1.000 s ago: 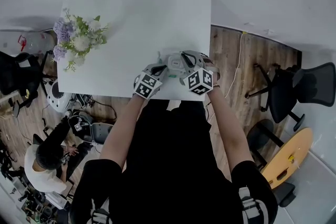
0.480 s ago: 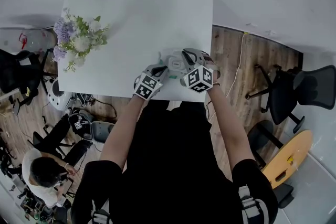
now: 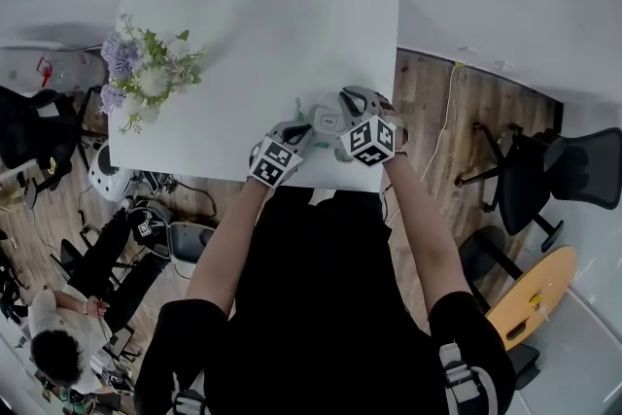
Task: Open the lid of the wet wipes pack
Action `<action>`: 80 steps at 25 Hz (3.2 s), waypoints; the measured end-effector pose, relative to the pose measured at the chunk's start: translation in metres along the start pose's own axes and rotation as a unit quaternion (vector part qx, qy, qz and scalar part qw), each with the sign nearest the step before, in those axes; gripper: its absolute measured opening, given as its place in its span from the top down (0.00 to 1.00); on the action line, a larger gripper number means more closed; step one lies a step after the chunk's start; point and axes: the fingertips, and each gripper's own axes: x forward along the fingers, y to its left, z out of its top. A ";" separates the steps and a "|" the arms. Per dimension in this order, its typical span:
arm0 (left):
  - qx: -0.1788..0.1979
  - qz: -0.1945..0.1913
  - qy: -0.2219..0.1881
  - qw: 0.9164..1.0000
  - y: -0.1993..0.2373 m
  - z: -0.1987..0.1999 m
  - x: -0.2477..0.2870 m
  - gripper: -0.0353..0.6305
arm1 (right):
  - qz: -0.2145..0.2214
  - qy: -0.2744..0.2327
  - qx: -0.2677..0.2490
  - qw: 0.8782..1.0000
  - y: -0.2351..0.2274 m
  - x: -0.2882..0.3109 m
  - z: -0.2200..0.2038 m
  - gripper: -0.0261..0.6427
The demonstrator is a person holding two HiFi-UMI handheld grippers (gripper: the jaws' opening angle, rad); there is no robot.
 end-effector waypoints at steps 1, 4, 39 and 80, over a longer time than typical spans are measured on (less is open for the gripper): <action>-0.001 0.001 -0.001 1.000 0.000 0.000 0.000 0.91 | 0.000 0.001 0.003 1.000 -0.001 0.001 -0.001 0.89; -0.003 0.003 -0.002 1.000 0.000 0.001 0.000 0.91 | -0.001 0.007 0.007 1.000 -0.004 0.006 -0.005 0.89; -0.005 -0.005 -0.025 1.000 -0.008 0.012 -0.019 0.91 | -0.028 0.026 0.098 0.994 0.005 -0.045 -0.051 0.94; 0.045 -0.024 -0.049 0.998 -0.037 0.024 -0.062 0.91 | -0.064 0.002 0.173 0.983 0.082 -0.108 -0.057 0.94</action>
